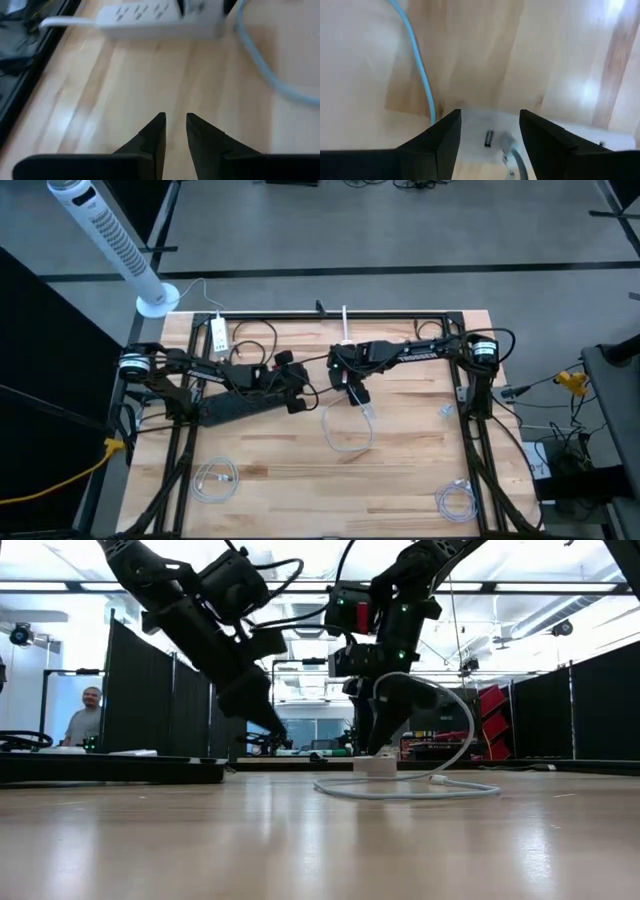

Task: Insert USB
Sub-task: Insert the light blue USB cable into the right white outlet

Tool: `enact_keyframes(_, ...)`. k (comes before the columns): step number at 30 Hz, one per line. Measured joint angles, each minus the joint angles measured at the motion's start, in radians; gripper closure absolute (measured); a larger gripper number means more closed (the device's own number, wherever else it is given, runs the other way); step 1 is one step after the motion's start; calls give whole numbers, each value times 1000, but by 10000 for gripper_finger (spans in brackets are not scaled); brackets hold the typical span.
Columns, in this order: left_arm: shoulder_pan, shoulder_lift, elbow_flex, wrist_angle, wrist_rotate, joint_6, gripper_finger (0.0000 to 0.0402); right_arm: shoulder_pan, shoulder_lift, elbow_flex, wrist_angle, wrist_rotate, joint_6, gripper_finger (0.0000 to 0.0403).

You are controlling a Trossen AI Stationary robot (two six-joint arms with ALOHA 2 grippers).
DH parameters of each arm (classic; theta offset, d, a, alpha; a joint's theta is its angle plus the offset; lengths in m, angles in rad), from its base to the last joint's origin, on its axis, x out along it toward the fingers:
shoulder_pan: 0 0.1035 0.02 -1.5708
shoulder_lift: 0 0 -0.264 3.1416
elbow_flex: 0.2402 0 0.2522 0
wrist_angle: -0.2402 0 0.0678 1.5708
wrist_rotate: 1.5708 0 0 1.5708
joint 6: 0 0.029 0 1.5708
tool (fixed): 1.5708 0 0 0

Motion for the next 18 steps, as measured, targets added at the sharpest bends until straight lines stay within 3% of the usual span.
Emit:
enact_keyframes(5, 0, 25, -34, 202, 90, 48, 337, 27, 0, 20, 32, -73, -26, 217)
enact_keyframes(12, -1, 51, -80, 372, 129, 46, 337, 27, -1, 32, -58, -40, -25, 217)
enact_keyframes(18, -1, 136, -80, 566, 247, 54, 337, 27, -1, 32, -105, -5, -16, 217)
